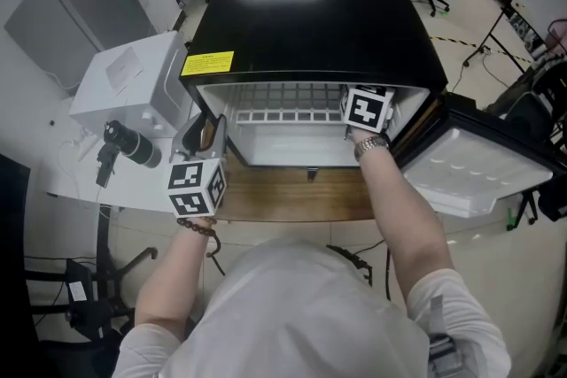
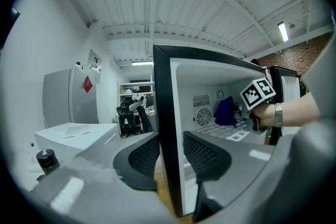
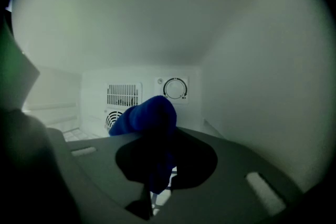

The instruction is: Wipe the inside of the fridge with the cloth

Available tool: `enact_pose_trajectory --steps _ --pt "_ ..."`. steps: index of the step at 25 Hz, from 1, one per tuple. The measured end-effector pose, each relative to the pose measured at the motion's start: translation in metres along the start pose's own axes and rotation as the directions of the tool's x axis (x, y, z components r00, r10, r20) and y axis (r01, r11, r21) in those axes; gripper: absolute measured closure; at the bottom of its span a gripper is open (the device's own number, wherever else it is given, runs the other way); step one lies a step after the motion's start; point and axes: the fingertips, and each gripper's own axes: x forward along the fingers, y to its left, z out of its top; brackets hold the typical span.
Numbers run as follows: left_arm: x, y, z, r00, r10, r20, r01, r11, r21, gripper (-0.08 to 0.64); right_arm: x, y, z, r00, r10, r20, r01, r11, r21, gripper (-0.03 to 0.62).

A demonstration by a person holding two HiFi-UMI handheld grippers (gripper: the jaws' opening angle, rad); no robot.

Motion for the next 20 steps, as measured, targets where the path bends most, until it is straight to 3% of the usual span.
enact_pose_trajectory --steps 15,20 --pt "0.000 -0.001 0.000 1.000 -0.004 0.003 0.004 1.000 -0.010 0.419 -0.011 -0.011 -0.004 0.997 -0.075 -0.005 0.075 0.997 0.009 0.556" --pt "0.000 -0.001 0.000 1.000 -0.010 0.004 0.010 1.000 -0.012 0.419 -0.018 -0.005 0.009 0.998 -0.042 0.056 0.041 0.999 0.015 0.556"
